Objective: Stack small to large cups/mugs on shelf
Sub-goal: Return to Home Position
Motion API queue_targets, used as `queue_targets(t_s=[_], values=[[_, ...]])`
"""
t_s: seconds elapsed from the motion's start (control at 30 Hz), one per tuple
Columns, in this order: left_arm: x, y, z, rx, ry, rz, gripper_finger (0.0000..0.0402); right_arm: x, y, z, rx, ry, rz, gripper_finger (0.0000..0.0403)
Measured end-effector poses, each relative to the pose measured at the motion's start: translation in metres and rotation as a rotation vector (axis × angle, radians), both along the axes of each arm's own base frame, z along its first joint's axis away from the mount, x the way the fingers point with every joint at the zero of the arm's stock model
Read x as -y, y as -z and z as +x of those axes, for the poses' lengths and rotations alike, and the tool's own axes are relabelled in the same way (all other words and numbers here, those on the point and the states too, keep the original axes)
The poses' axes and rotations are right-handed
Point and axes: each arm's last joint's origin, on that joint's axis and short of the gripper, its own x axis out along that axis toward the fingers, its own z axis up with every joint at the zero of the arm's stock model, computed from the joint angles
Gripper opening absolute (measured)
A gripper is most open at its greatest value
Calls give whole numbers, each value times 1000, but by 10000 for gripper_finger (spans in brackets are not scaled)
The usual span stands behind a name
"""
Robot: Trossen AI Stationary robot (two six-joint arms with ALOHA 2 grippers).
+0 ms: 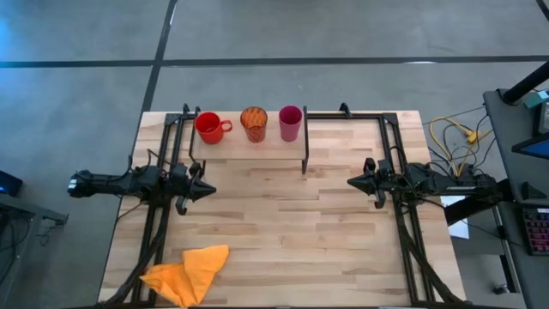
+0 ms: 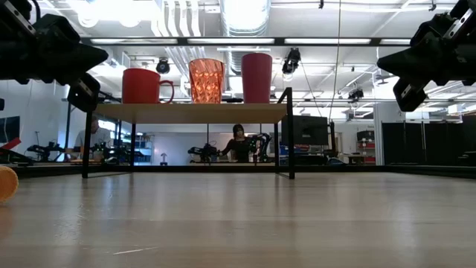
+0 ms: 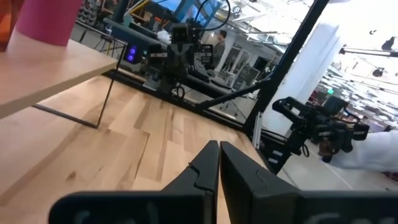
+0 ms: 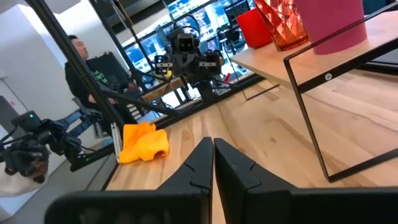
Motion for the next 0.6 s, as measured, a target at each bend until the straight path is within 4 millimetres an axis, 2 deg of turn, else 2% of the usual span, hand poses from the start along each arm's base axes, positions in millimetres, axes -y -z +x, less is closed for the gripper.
queue_targets(t_s=[0.6], values=[[1,0,1,5,18,8,0,0,0,0,-2,0,0,9]])
